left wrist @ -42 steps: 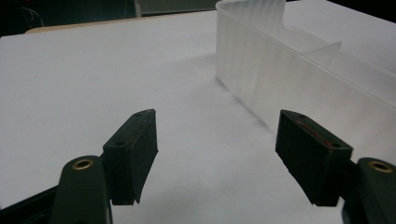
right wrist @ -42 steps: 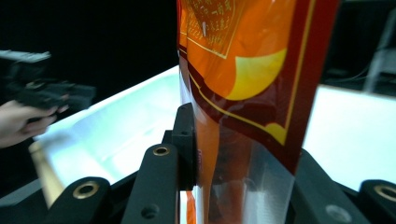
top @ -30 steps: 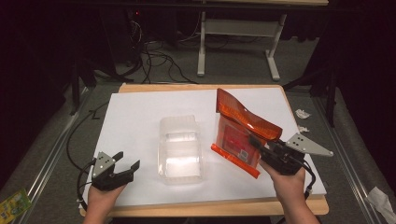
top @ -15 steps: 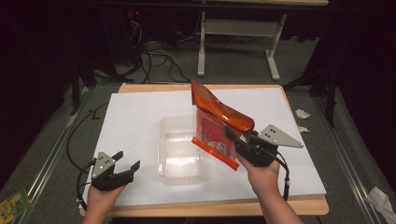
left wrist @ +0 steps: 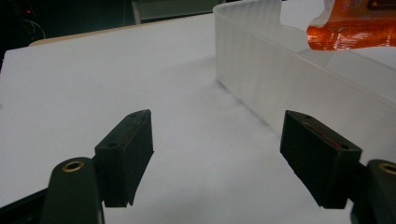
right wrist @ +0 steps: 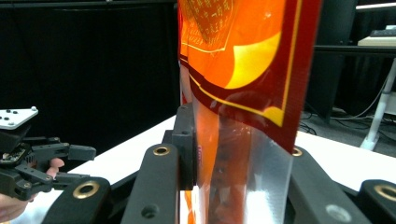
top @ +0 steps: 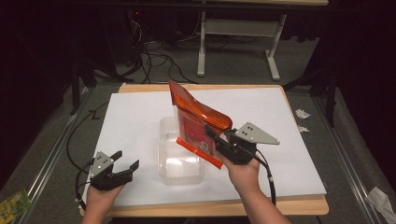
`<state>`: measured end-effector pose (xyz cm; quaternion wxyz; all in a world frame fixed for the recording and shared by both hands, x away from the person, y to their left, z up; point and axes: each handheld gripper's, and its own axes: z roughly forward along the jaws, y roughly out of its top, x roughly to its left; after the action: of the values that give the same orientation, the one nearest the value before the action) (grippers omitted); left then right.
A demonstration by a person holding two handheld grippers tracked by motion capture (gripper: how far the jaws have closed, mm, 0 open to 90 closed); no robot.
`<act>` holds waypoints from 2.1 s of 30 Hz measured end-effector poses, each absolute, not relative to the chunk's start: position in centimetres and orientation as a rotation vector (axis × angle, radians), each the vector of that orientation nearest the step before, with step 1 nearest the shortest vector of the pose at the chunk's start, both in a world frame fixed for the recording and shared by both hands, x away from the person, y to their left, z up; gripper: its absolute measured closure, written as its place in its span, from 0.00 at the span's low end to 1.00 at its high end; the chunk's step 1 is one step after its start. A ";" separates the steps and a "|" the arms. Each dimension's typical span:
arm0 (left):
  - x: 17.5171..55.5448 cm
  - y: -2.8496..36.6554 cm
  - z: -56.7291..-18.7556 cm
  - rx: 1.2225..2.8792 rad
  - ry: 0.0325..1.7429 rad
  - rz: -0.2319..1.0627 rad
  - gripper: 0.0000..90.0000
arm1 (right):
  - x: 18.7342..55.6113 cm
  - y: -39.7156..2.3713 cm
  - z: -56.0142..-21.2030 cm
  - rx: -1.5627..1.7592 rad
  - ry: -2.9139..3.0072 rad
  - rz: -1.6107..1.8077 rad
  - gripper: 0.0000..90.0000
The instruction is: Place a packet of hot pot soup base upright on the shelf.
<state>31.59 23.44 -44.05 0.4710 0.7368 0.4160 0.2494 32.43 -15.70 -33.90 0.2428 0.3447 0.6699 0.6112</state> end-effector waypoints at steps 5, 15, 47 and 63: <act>31.6 23.4 -44.1 1.807 1.017 0.607 0.29 | 32.5 -14.5 -33.9 0.930 1.841 1.670 0.80; 31.6 23.4 -44.0 1.802 1.013 0.609 0.29 | 32.9 -13.0 -34.3 0.936 1.843 1.691 0.80; 31.7 23.3 -44.0 1.808 1.002 0.617 0.29 | 34.1 -10.0 -37.4 1.002 1.889 1.622 0.80; 31.6 23.2 -44.0 1.817 0.996 0.612 0.30 | 34.3 -10.7 -39.4 1.018 1.950 1.629 0.80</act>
<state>31.60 23.18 -43.97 0.4711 0.7419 0.4064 0.2499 34.29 -10.66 -39.40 0.2008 0.3644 0.6980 0.5828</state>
